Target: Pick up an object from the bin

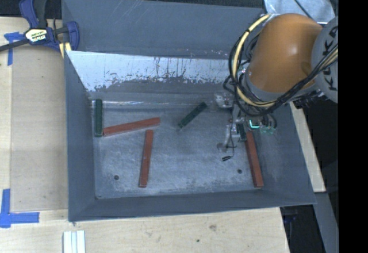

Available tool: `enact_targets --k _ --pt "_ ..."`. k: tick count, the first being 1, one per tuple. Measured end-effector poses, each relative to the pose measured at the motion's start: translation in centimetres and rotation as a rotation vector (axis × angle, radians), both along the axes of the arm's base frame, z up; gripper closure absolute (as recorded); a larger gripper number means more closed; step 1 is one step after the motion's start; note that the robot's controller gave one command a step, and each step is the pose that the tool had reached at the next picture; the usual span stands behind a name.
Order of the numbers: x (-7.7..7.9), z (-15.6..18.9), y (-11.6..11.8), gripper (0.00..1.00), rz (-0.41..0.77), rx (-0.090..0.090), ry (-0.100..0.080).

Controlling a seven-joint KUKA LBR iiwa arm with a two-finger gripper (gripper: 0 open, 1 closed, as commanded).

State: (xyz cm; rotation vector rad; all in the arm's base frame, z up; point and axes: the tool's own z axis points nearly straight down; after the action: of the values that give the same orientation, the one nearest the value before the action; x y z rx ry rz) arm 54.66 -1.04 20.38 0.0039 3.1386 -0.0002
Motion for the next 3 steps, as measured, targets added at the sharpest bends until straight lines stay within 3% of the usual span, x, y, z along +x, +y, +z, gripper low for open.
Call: enact_targets --k 1,2,3 --pt "0.0 0.0 0.0 0.0 0.0 0.0 -0.001" --pt "3.9 -5.9 0.8 0.0 0.076 -0.001 -0.006" --pt "6.9 -5.3 0.2 0.0 0.261 -0.001 -0.002"
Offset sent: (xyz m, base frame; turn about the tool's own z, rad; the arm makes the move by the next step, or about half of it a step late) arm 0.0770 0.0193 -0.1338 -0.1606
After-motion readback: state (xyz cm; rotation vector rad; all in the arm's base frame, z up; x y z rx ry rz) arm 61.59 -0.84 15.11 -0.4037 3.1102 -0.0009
